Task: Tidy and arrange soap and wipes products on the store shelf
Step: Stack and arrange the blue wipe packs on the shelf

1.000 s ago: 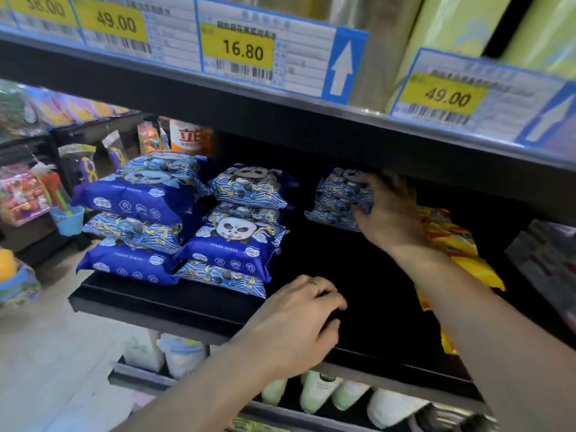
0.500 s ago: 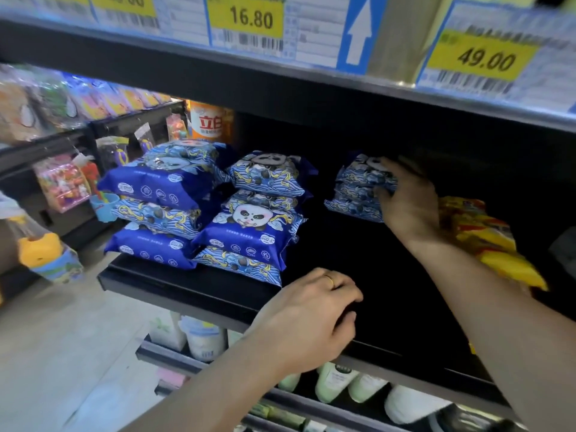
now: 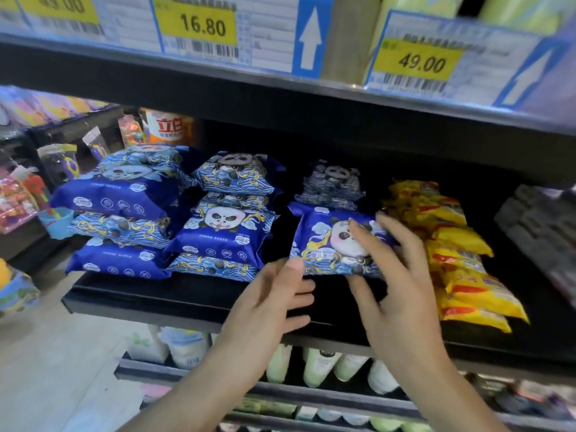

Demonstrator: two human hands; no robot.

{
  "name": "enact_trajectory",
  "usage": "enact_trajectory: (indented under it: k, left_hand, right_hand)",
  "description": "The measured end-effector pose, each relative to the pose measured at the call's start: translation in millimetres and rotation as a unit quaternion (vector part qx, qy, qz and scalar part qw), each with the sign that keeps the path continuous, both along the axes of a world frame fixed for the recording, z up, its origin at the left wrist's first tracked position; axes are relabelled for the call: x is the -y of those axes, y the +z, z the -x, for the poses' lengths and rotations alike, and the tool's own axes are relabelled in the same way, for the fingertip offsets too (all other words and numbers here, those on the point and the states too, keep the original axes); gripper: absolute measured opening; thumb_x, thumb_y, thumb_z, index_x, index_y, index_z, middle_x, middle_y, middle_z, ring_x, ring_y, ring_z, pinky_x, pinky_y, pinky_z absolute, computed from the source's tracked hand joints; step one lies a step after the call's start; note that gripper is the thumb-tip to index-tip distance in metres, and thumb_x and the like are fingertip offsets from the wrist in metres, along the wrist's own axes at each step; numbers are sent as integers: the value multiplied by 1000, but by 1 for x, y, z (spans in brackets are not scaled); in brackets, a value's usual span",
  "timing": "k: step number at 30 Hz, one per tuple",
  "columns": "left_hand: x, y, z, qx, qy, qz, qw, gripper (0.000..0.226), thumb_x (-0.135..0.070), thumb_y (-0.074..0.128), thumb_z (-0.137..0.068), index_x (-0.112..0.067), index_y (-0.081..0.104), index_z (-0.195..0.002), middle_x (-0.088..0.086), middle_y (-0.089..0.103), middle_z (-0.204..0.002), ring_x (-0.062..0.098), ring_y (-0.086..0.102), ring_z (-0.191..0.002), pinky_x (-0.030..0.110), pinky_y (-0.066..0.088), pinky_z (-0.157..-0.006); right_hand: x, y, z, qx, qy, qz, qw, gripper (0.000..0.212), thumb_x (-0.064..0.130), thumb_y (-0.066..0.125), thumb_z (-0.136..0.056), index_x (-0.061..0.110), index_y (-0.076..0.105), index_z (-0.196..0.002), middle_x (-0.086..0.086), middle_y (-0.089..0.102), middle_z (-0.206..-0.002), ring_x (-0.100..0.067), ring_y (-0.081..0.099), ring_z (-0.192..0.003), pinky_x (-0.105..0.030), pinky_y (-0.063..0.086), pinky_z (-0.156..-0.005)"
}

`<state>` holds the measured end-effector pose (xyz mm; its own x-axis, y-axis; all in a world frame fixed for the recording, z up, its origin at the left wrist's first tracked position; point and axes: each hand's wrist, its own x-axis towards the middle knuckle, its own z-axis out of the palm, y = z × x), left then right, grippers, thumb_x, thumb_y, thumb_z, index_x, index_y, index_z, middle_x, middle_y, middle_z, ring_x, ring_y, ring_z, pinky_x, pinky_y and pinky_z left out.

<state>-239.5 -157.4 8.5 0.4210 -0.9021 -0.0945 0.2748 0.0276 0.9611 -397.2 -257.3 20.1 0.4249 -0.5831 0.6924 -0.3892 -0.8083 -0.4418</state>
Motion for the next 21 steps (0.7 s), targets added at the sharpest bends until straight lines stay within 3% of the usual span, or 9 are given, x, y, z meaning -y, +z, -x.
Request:
enact_trajectory:
  k: [3, 6, 10, 12, 16, 21]
  left_hand:
    - [-9, 8, -2, -18, -26, 39, 999, 48, -70, 74, -71, -44, 74, -111, -12, 78, -113, 11, 76, -106, 28, 63, -84]
    - [-15, 18, -1, -23, -56, 56, 997, 38, -62, 83, -74, -44, 77, -107, -9, 80, -110, 13, 77, -102, 27, 64, -80]
    - [-22, 22, -8, 33, -73, 72, 994, 30, -51, 77, -88, -36, 75, -114, -5, 80, -114, 14, 76, -106, 24, 61, -86]
    - [-25, 22, -12, 40, -77, 71, 994, 30, -50, 73, -89, -36, 75, -116, -5, 79, -116, 14, 75, -109, 25, 60, -91]
    - [-29, 23, -20, 32, -87, 72, 993, 30, -47, 71, -87, -35, 76, -114, -3, 78, -119, 16, 75, -110, 26, 62, -86]
    - [-36, 28, -27, 32, -101, 73, 992, 37, -53, 77, -81, -38, 76, -115, -5, 77, -121, 14, 75, -110, 26, 63, -81]
  right_hand:
    - [-20, 1, 8, -1, 20, 41, 999, 76, -7, 76, -80, 29, 57, -143, -5, 29, -161, -17, 28, -152, -17, 34, -115]
    - [-37, 1, 12, -37, 31, 66, 997, 79, 0, 81, -77, 32, 55, -145, -3, 22, -167, -19, 28, -154, -10, 33, -111]
    - [-44, 7, 16, -36, 79, -5, 996, 96, 20, 89, -75, 33, 38, -155, 6, 19, -168, -7, 24, -154, 0, 34, -102]
    - [-41, 12, 18, -32, 108, -45, 993, 99, 18, 89, -76, 35, 34, -157, 13, 21, -167, -2, 25, -152, -1, 40, -97]
    - [-38, 21, 18, -36, 111, -53, 992, 93, 10, 91, -74, 33, 46, -151, 21, 32, -154, -9, 34, -148, -11, 53, -87]
    - [-41, 27, 13, -9, 143, -82, 986, 84, 11, 93, -71, 33, 54, -142, 19, 41, -145, -14, 44, -139, -12, 56, -80]
